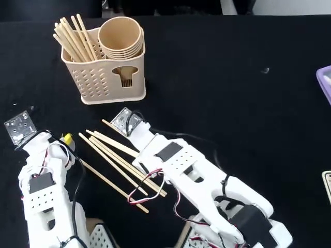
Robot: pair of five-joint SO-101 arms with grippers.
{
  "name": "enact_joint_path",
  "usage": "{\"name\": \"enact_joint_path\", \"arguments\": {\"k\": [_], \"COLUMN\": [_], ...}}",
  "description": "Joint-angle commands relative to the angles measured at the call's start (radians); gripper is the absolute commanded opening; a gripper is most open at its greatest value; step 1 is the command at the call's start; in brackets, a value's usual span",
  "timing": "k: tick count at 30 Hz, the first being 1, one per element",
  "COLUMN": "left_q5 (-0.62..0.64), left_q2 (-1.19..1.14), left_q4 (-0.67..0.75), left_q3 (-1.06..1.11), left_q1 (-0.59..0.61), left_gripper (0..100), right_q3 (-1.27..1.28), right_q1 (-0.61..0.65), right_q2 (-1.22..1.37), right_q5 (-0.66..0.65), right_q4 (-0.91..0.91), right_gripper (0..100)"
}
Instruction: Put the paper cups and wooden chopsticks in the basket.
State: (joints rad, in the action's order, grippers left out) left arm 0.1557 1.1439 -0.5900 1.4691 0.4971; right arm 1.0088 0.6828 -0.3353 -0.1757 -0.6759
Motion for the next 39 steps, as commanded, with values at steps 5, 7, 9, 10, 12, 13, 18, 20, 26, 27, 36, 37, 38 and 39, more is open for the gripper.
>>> {"name": "enact_joint_path", "arguments": {"k": [5,7,9,10,12,13,18,20,26,27,36,37,38,39], "left_q5": [-0.002,-0.002,-0.002,-0.002,-0.002,-0.002,-0.002,-0.002,-0.002,-0.002,-0.002,-0.002,-0.002,-0.002], "left_q2": [0.015,0.015,0.015,0.015,0.015,0.015,0.015,0.015,0.015,0.015,0.015,0.015,0.015,0.015], "left_q4": [0.018,0.017,0.017,0.017,0.017,0.017,0.017,0.017,0.017,0.017,0.018,0.018,0.018,0.018], "left_q3": [-0.005,-0.005,-0.005,-0.005,-0.005,-0.005,-0.005,-0.005,-0.005,-0.005,-0.005,-0.005,-0.005,-0.005], "left_q1": [0.001,0.001,0.002,0.002,0.002,0.002,0.002,0.002,0.001,0.001,0.001,0.001,0.001,0.001], "left_gripper": [22,22,22,22,22,22,22,22,22,22,22,22,22,22], "right_q3": [-0.051,-0.051,-0.051,-0.051,-0.051,-0.051,-0.051,-0.051,-0.053,-0.053,-0.114,-0.137,-0.162,-0.188], "right_q1": [0.008,0.008,0.008,0.008,0.008,0.008,0.008,0.008,0.006,0.005,-0.069,-0.069,-0.069,-0.069], "right_q2": [-0.001,-0.001,0.001,0.001,0.001,0.002,0.007,0.007,0.008,0.008,0.114,0.145,0.176,0.205], "right_q5": [-0.012,-0.012,-0.012,-0.012,-0.012,-0.012,-0.012,-0.014,-0.112,-0.12,-0.169,-0.184,-0.192,-0.196], "right_q4": [-0.005,-0.005,-0.005,-0.005,-0.005,-0.005,-0.005,-0.005,-0.003,-0.003,0.015,0.002,-0.014,-0.029], "right_gripper": [19.8,19.8,19.8,19.8,19.8,19.8,19.8,19.8,19.8,19.8,19.8,19.8,19.8,19.8]}}
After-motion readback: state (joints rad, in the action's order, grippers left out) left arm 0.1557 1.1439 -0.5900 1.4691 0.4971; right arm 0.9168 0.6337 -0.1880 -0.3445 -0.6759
